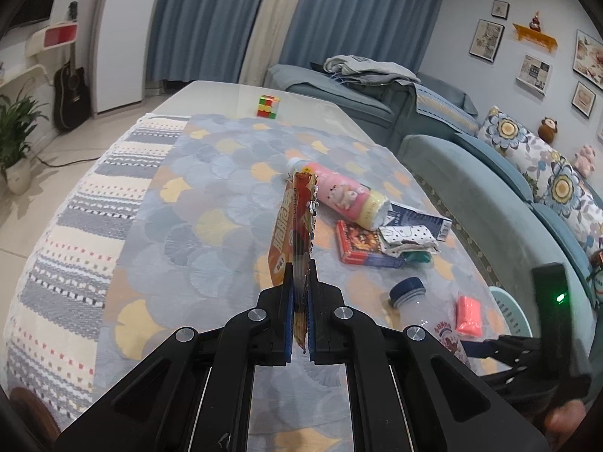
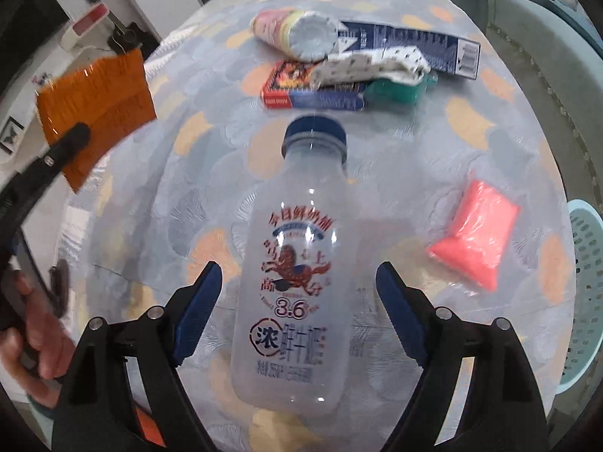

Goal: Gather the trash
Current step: 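Grasp the clear milk bottle with right tool while left tool holds snack bag, then carry snack bag and milk bottle over the blue basket and open both tools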

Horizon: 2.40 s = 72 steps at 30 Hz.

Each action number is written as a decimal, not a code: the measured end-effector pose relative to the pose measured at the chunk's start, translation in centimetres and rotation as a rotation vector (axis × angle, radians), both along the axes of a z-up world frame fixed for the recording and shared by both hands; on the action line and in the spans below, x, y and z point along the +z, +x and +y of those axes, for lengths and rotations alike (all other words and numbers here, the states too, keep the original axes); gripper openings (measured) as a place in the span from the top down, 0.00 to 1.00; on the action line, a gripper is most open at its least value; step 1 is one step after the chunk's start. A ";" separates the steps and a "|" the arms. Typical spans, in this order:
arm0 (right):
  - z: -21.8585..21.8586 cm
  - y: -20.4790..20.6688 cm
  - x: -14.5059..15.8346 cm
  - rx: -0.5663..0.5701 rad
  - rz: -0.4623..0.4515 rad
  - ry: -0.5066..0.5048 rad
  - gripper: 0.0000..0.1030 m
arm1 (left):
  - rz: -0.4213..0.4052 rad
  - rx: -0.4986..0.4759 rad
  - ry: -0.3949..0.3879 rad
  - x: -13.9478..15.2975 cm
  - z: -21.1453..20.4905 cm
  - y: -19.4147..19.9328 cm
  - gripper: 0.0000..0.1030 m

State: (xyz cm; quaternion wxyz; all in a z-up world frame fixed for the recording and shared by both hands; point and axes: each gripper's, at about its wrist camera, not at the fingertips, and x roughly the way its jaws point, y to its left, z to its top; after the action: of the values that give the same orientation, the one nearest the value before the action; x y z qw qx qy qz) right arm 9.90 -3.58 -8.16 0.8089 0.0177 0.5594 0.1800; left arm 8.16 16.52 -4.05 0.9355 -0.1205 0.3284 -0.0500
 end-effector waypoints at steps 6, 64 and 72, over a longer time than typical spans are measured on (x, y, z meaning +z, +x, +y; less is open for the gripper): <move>0.7 -0.7 -0.1 0.029 -0.074 -0.041 0.47 | 0.011 -0.026 0.015 -0.2 -1.2 0.3 0.97; -38.5 -6.3 -5.6 -0.814 -0.189 0.184 0.46 | 0.115 -0.674 0.192 -3.4 -36.7 4.3 0.51; -38.1 -5.1 -7.6 -0.807 -0.221 0.126 0.40 | 0.069 -0.592 0.139 -0.5 -32.7 4.6 0.51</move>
State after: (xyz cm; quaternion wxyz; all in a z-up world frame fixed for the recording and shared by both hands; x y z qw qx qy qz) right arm 4.79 -41.70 -15.74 0.8669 0.2653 0.4056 -0.1164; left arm 12.78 -16.19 -4.53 0.8745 0.0431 0.3837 -0.2936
